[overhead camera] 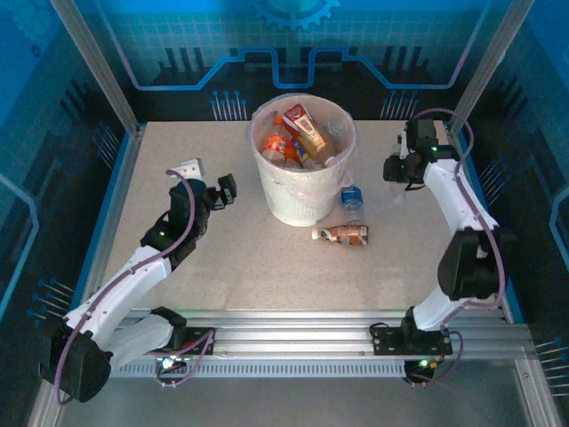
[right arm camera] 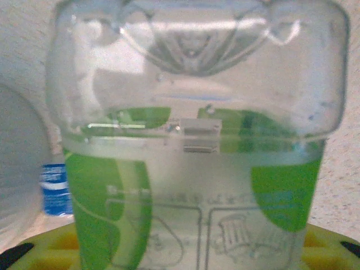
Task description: Put the plastic bottles in the bin
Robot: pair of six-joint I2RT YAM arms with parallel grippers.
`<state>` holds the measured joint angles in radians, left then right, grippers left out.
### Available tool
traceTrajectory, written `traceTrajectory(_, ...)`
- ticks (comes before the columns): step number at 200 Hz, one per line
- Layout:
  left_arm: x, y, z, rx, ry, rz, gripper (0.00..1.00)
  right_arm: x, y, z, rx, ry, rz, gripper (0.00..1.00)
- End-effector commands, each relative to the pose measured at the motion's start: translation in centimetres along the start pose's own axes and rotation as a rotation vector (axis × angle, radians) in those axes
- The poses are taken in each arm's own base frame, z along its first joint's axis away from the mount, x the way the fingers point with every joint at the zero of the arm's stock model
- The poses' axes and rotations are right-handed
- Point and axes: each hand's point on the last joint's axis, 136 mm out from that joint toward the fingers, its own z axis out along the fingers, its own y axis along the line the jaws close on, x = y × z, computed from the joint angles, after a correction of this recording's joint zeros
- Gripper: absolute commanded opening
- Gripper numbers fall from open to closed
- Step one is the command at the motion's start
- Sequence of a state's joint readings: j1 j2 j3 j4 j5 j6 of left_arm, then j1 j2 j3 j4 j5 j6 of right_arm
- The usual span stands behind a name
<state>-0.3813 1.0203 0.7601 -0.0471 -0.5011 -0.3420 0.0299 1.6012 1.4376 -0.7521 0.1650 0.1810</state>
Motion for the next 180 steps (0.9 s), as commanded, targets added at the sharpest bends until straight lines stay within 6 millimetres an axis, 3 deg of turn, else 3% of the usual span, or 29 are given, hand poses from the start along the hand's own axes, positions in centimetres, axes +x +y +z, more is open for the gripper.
traceTrajectory(1,-0.9,0.2,-0.2,-0.001,-0.021,-0.018,0.99,-1.9,2.0,-5.3,-0.010,-0.113,-0.045,0.38)
traceTrajectory(47,-0.7,0.0,-0.1,0.008,-0.018,-0.026,0.99,-5.8,7.6,-14.5,-0.137,-0.334,-0.190,0.38)
traceTrajectory(88,-0.6,-0.3,-0.1,0.030,-0.010,-0.033,0.99,-8.2,13.7,-19.7,-0.298,-0.458,-0.323,0.38)
traceTrajectory(128,-0.6,-0.7,-0.2,0.052,-0.004,-0.042,0.99,-9.9,19.1,-21.1,-0.406,-0.494,-0.418,0.39)
traceTrajectory(180,-0.6,-0.9,-0.2,0.059,-0.001,-0.045,0.99,-9.6,25.7,-19.3,-0.459,-0.437,-0.542,0.39)
